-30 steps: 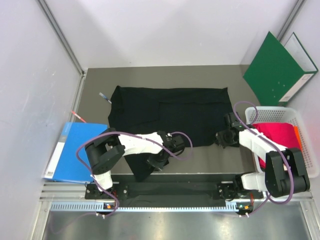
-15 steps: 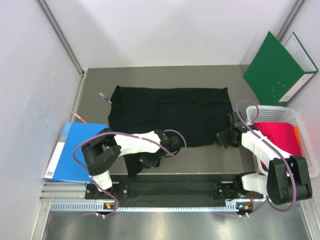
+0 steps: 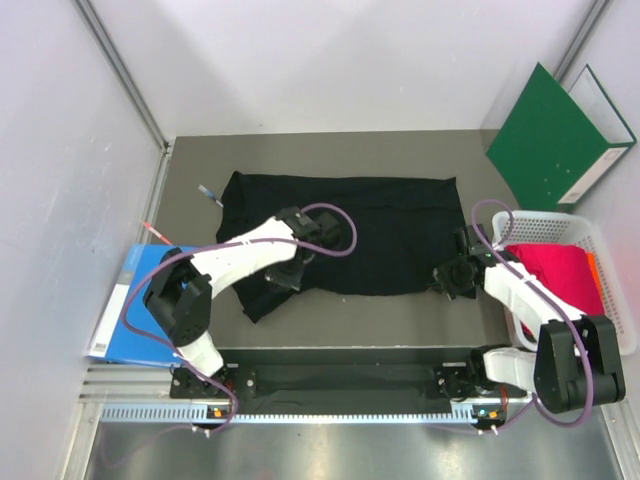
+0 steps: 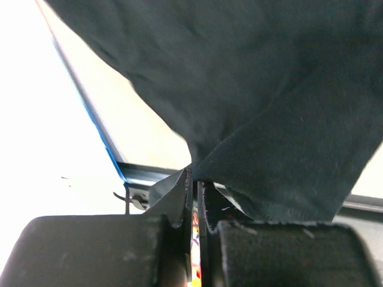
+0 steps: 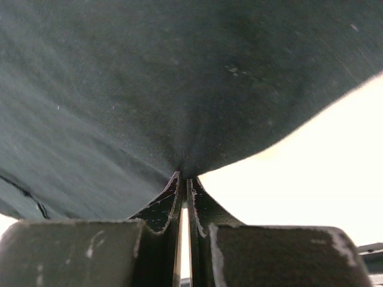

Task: Fold and stack the t-shirts
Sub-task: Grap the side of the flattened tshirt closest away from the robot with both arms

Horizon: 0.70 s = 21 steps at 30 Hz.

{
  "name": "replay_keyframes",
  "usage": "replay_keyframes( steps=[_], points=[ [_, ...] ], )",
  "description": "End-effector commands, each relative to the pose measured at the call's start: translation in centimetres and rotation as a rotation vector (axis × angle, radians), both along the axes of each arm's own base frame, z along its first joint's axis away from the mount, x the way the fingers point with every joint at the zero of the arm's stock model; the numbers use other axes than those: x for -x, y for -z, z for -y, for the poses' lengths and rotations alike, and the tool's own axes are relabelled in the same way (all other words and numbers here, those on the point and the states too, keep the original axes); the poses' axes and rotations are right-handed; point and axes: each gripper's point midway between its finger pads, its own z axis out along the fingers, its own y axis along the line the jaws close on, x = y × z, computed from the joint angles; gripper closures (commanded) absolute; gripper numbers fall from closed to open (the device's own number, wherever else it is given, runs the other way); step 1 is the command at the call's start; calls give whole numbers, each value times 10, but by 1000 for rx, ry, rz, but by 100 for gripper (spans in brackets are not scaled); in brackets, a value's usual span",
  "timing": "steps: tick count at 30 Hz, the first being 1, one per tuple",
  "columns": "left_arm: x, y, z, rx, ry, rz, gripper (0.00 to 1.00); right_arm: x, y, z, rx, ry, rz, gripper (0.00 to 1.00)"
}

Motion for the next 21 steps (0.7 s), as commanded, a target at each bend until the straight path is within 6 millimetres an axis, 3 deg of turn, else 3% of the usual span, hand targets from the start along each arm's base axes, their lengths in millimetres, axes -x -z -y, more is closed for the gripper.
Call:
replay_keyframes(
  steps=[1, 11, 16, 18, 21],
  points=[
    [-23, -33, -11, 9, 17, 58, 100, -23, -9, 1, 15, -90, 101, 100],
    [-57, -54, -4, 59, 9, 101, 100, -26, 22, -26, -80, -233, 51, 100],
    [-62, -58, -7, 63, 3, 103, 100, -39, 19, -48, -116, -343, 64, 100],
    [-63, -59, -10, 62, -7, 100, 100, -33, 23, -56, -109, -401, 21, 100],
    [-63, -59, -13, 69, -17, 95, 100, -41, 14, -65, -72, -478, 24, 100]
  ],
)
